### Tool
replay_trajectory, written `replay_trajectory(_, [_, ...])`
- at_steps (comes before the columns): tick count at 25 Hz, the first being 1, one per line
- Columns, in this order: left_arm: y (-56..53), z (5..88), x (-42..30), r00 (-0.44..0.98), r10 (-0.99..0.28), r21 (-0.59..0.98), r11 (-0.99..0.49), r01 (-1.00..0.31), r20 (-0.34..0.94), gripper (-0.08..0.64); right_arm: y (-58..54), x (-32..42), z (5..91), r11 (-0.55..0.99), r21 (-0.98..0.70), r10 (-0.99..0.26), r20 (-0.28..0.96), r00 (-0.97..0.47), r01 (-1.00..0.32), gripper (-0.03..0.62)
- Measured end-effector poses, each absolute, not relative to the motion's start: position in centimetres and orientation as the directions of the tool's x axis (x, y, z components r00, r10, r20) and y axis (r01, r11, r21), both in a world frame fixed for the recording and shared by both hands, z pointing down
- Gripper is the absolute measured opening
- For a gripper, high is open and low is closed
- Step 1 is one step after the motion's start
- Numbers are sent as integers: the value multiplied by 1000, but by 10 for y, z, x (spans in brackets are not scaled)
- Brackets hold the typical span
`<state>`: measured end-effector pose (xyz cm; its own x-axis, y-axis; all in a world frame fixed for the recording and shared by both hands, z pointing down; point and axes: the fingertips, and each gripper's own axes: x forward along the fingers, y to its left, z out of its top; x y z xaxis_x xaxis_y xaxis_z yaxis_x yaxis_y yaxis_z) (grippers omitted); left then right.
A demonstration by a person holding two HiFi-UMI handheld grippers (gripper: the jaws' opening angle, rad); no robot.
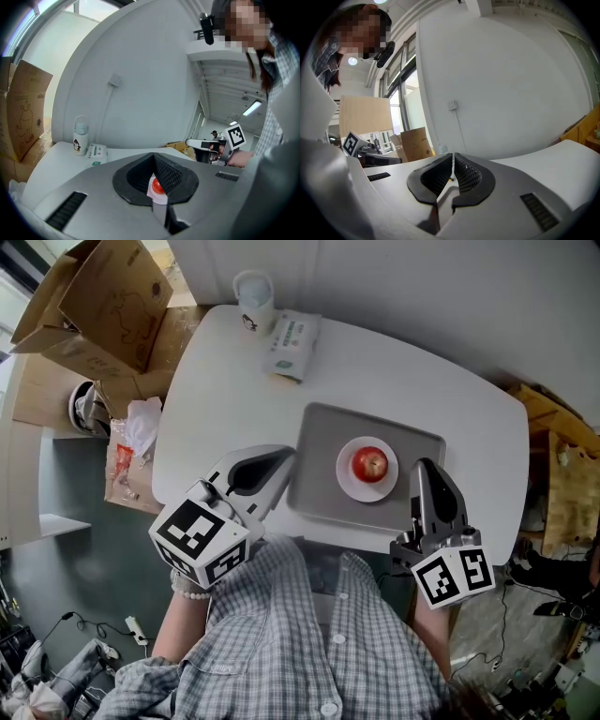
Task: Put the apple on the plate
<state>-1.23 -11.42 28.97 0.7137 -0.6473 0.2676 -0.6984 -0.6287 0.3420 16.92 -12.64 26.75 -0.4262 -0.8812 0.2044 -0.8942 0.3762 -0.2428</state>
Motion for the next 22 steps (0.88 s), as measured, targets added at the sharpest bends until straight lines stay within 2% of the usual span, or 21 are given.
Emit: replay_trajectory(22, [-110,295,-5,712,-648,344,-626,-700,271,9,-125,165,279,403,-220,-859,243,-450,-888,31])
